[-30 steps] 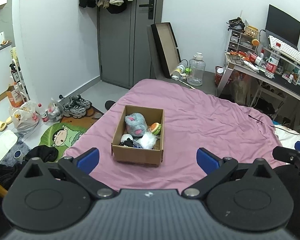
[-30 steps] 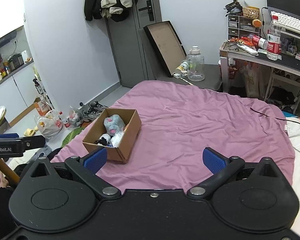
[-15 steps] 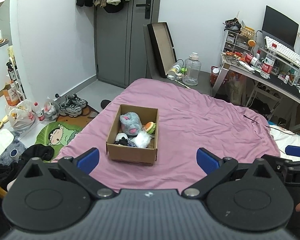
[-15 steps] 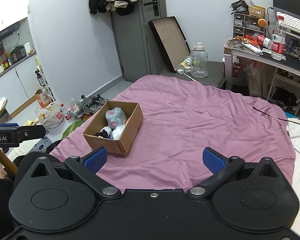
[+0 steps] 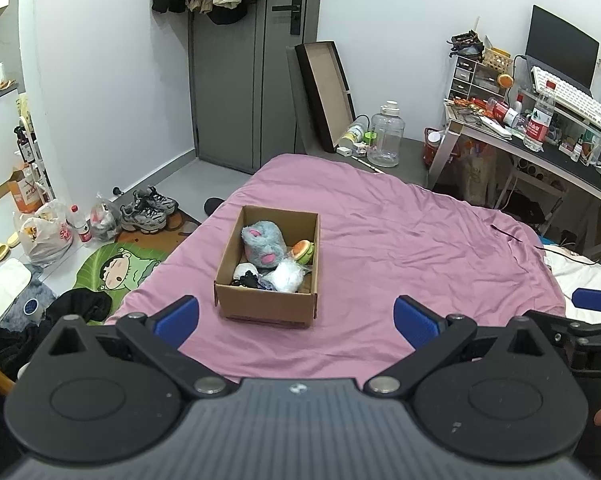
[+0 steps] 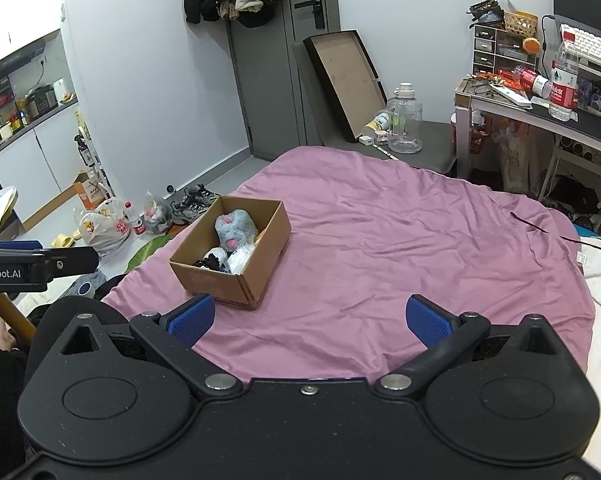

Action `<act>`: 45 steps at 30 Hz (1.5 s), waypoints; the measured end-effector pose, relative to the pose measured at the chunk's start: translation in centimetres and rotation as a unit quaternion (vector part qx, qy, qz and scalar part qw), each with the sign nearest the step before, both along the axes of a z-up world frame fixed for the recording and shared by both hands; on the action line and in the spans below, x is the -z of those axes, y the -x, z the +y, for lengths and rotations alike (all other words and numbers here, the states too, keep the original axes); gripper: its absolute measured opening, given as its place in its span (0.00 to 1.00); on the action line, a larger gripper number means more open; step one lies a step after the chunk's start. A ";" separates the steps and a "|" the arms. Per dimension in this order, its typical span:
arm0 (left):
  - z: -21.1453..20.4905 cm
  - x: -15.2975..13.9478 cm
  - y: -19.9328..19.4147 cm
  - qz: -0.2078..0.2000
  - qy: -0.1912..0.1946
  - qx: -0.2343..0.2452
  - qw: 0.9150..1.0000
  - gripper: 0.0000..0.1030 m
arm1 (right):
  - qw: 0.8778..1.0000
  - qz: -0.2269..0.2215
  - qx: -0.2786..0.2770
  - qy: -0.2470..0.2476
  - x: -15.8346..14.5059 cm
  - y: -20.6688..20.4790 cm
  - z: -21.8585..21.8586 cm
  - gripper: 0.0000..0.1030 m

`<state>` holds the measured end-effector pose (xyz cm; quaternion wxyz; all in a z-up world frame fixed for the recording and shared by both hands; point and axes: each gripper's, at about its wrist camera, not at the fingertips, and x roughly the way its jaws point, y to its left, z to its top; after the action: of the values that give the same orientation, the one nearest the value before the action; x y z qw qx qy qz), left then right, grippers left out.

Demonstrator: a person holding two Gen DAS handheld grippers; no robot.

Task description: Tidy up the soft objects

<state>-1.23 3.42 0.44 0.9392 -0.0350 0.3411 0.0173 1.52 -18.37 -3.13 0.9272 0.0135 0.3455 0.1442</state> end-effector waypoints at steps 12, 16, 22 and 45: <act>0.0 0.2 0.1 0.003 0.001 -0.001 1.000 1.00 | 1.000 0.000 0.000 0.004 0.2 -0.2 -0.1 1.00; -0.1 0.3 0.0 0.003 0.001 0.001 1.000 1.00 | 1.000 0.000 0.004 0.003 0.2 -0.3 -0.4 1.00; 0.0 0.2 0.0 0.003 0.000 -0.001 1.000 1.00 | 1.000 0.002 0.009 0.003 0.3 -0.5 -0.7 1.00; 0.2 0.2 0.0 0.002 0.001 -0.002 1.000 1.00 | 1.000 0.004 0.010 0.001 0.2 -0.6 -0.9 1.00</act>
<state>-1.28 3.64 0.22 0.9384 -0.0364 0.3431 0.0191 2.08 -19.27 -3.37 0.9274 0.0166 0.3487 0.1344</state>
